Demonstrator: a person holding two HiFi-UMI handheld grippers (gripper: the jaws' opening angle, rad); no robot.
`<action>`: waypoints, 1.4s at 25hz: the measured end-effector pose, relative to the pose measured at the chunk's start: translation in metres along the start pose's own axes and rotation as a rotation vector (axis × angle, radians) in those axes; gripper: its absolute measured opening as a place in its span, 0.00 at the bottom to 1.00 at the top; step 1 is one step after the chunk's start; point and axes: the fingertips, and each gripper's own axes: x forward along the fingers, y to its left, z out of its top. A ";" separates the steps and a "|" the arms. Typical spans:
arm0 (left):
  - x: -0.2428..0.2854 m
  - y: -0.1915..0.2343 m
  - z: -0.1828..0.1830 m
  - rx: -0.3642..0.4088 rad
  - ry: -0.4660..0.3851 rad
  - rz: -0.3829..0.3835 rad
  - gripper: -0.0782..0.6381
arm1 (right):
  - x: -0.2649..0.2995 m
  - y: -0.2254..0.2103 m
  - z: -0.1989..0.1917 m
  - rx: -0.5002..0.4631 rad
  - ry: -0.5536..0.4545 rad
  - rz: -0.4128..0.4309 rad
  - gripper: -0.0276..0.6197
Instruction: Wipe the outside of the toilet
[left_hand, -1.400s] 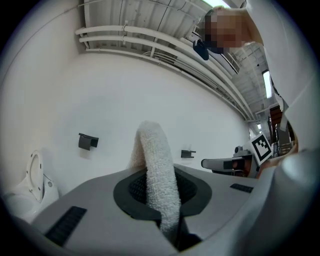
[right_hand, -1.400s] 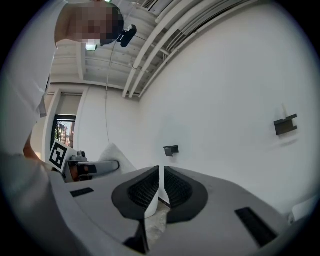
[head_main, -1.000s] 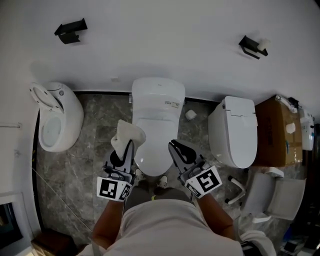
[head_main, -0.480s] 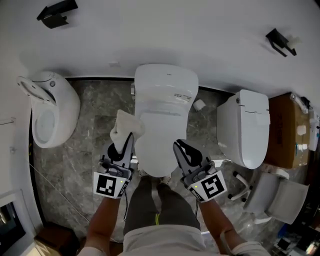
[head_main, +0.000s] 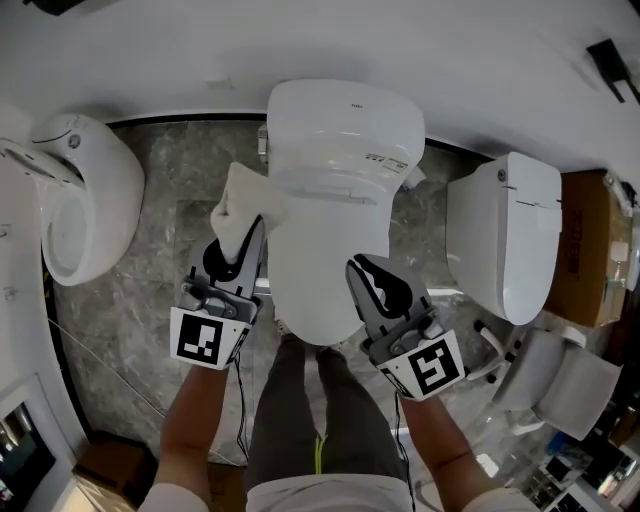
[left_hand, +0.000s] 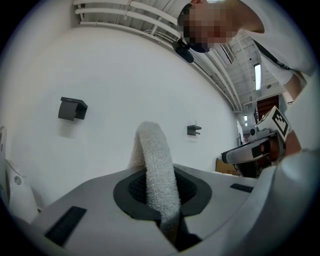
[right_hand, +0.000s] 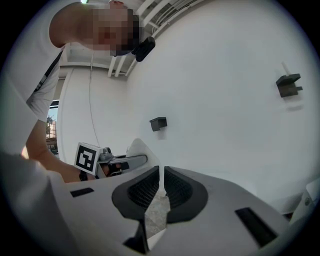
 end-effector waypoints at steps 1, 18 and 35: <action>0.004 0.005 -0.005 0.003 -0.003 -0.004 0.19 | 0.005 0.000 -0.005 0.001 0.005 0.002 0.13; 0.073 0.096 -0.074 0.120 0.016 -0.023 0.18 | 0.091 -0.009 -0.066 0.013 0.045 0.037 0.13; 0.158 0.172 -0.144 0.220 0.074 -0.008 0.18 | 0.119 -0.025 -0.110 0.054 0.085 0.019 0.13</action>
